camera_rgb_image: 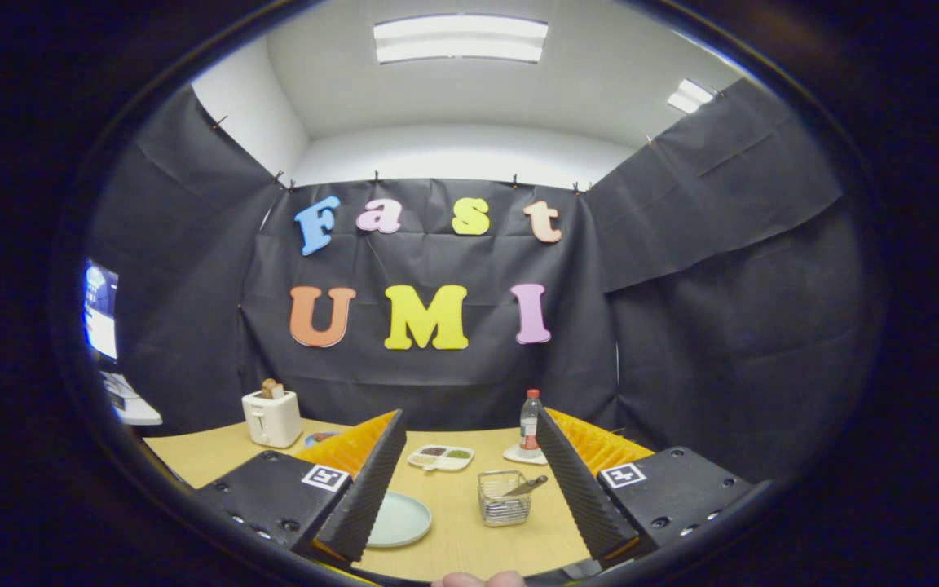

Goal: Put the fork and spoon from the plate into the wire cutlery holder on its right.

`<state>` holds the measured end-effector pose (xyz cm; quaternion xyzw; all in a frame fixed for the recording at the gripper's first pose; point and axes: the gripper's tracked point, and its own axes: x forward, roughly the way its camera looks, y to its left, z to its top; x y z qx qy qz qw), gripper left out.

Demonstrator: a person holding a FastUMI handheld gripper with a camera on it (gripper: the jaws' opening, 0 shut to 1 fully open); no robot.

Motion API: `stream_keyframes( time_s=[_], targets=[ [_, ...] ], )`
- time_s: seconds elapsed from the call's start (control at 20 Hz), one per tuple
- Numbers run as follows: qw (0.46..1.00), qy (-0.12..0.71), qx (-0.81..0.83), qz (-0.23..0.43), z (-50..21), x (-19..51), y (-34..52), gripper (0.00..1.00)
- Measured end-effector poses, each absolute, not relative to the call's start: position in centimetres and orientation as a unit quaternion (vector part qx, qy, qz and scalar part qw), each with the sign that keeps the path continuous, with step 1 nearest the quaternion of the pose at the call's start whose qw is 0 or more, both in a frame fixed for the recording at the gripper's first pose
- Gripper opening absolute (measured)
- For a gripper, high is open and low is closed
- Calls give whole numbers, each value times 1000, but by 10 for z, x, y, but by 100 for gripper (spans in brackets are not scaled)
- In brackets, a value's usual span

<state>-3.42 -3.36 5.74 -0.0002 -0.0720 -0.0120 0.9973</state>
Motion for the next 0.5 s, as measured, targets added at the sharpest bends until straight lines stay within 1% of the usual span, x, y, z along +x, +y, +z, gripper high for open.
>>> stream_keyframes(
  time_s=[0.25,0.5],
  targets=[
    [997,-81,1,-14,67,-42,-31,96],
    [998,-68,1,-5,67,-51,-25,96]
  ],
)
